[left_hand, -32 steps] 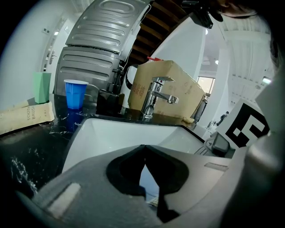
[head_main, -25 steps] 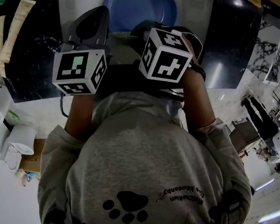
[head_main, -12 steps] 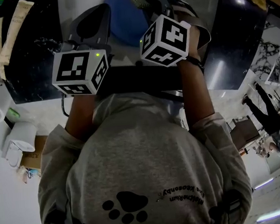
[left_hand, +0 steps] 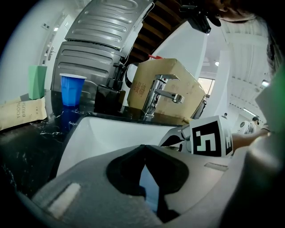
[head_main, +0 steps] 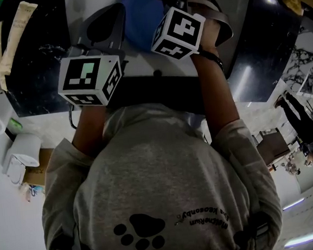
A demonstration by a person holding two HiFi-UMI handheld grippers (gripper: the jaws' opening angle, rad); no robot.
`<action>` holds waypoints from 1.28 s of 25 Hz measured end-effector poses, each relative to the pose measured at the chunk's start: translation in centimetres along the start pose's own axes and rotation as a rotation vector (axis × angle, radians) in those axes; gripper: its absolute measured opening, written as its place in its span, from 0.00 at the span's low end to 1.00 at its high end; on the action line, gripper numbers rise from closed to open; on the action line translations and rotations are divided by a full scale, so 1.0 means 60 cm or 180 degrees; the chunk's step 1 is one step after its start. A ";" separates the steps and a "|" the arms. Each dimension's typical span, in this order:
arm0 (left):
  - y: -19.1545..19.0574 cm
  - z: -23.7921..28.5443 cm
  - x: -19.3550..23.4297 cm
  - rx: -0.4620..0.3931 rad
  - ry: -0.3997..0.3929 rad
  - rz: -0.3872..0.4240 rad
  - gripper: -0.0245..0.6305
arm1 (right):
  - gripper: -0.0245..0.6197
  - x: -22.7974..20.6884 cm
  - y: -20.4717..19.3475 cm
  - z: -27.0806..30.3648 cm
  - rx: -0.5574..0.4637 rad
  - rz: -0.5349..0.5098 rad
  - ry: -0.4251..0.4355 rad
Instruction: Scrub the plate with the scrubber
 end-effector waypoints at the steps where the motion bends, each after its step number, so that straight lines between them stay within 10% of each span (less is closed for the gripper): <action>1: -0.001 0.001 0.001 0.0005 0.0002 -0.0001 0.04 | 0.15 0.002 -0.005 0.007 0.0043 -0.0035 0.0015; 32: -0.012 -0.016 -0.036 0.0029 -0.0151 0.0061 0.04 | 0.15 0.135 -0.014 -0.020 0.0214 0.0327 0.1023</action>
Point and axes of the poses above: the fingertips, and each gripper's own axes: z forward along the fingers, x to its left, y out of its top, the point moved 3 cm from there along -z, backward along the fingers, and after that the axes turned 10 degrees about -x, right-handed, at the moved point
